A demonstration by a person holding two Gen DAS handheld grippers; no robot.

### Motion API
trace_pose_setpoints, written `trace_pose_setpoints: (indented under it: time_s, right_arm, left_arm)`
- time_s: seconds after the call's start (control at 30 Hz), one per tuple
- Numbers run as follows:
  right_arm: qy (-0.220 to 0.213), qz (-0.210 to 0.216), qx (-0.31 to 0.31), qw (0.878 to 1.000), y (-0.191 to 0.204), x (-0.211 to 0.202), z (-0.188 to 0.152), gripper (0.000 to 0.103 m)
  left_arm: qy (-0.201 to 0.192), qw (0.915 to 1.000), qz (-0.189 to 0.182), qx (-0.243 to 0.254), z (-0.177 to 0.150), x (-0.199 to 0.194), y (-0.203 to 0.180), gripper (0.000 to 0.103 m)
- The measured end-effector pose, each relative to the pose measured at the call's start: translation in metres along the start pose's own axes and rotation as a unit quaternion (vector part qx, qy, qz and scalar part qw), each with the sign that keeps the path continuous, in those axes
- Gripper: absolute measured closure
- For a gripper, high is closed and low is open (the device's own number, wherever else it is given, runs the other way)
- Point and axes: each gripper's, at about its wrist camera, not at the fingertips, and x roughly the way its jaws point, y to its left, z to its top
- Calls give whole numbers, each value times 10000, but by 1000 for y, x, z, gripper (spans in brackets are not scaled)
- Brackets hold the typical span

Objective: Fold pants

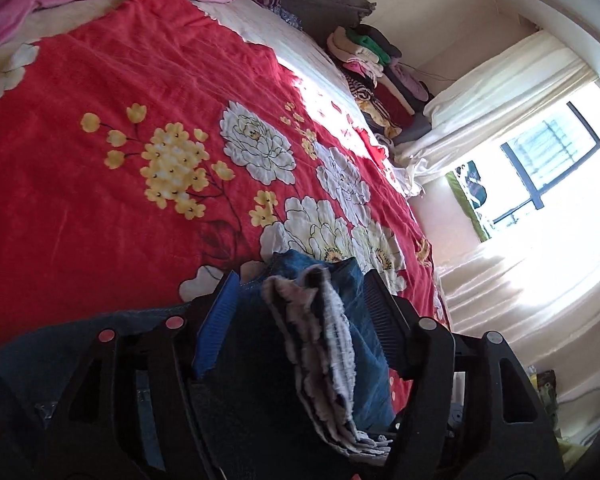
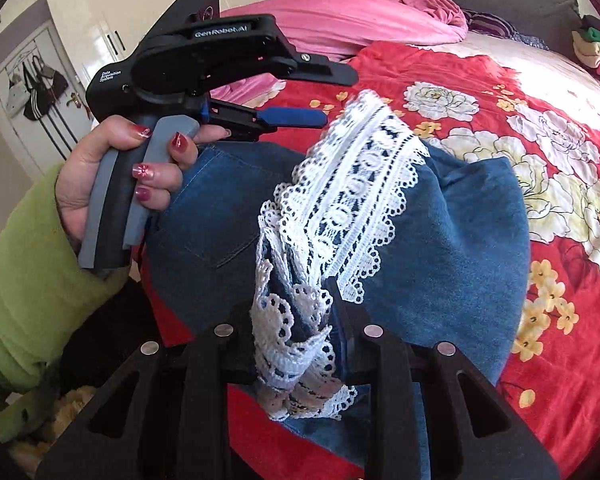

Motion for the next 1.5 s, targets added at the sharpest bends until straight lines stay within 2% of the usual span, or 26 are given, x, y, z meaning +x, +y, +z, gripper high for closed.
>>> trace_pose_setpoints:
  time_s: [0.07, 0.13, 0.2, 0.27, 0.3, 0.43, 0.57, 0.73, 0.77, 0.83, 1.03, 1.1, 1.13, 1.17, 1.2, 1.27, 1.33, 1.37, 1.4, 1.43, 1.47, 1.5]
  right_arm:
    - [159, -1, -51, 9999, 9, 10, -3, 72]
    - [248, 33, -134, 9996, 16, 18, -5, 55]
    - [268, 133, -200, 9994, 23, 18, -6, 47]
    - [215, 345, -248, 9989, 26, 13, -4, 46]
    - [164, 420, -233, 9987, 26, 7, -3, 42]
    - [-288, 448, -10, 9986, 6, -24, 4, 30]
    - [-631, -74, 521, 9966, -33, -47, 8, 26]
    - [-623, -598, 1165, 9894, -79, -52, 7, 25]
    - [-596, -623, 1229, 9887, -87, -49, 8, 25]
    - [-545, -631, 1410, 9865, -101, -43, 13, 17]
    - [-463, -436, 1623, 9847, -127, -25, 28, 17]
    - [-381, -328, 1553, 9866, -130, -16, 34, 17]
    - [-359, -305, 1545, 9869, -132, -11, 36, 17]
    - [-316, -196, 1531, 9875, -134, -6, 38, 17]
    - [-266, -144, 1537, 9877, -137, -1, 39, 17]
    - [-215, -116, 1602, 9868, -141, 5, 40, 17]
    - [-259, -40, 1610, 9866, -144, 7, 40, 21]
    - [-286, 119, 1653, 9858, -146, 8, 40, 30]
    - [-310, 385, 1768, 9830, -150, 10, 40, 53]
    - [-326, 671, 1954, 9779, -155, 12, 39, 61]
    - [-377, 786, 2116, 9735, -159, 12, 37, 65]
    - [-441, 781, 2157, 9723, -161, 10, 38, 77]
  left_arm:
    - [71, 9999, 40, -110, -6, -1, 8, 43]
    - [137, 9997, 120, -171, -13, 3, 14, 43]
    - [182, 9996, 147, -164, -17, 7, 15, 43]
    - [229, 9995, 192, -91, -18, 11, 12, 42]
    - [251, 9994, 227, -71, -18, 13, 10, 42]
    - [354, 9986, 380, -21, -16, 20, 8, 40]
    - [434, 9975, 563, -39, -22, 20, 3, 40]
    - [349, 9962, 775, 163, -42, 9, -7, 40]
    - [384, 9964, 732, 182, -46, 10, -9, 40]
    - [479, 9968, 611, 172, -50, 14, -8, 40]
    - [494, 9976, 472, -145, -47, 23, -2, 41]
    - [490, 9974, 492, -178, -45, 27, -3, 49]
    - [483, 9975, 430, -283, -43, 29, 0, 61]
    - [485, 9972, 339, -457, -41, 32, 5, 80]
    - [505, 9958, 179, -748, -41, 35, 13, 87]
    - [474, 9928, 23, -1097, -41, 37, 23, 90]
    - [449, 9934, 62, -1049, -41, 37, 20, 91]
    - [435, 9938, 82, -1018, -40, 35, 17, 92]
    - [403, 9944, 121, -964, -38, 34, 13, 92]
    - [355, 9955, 210, -852, -35, 31, 7, 93]
    - [297, 9967, 324, -687, -33, 28, -1, 93]
    - [213, 9976, 459, -472, -30, 25, -9, 93]
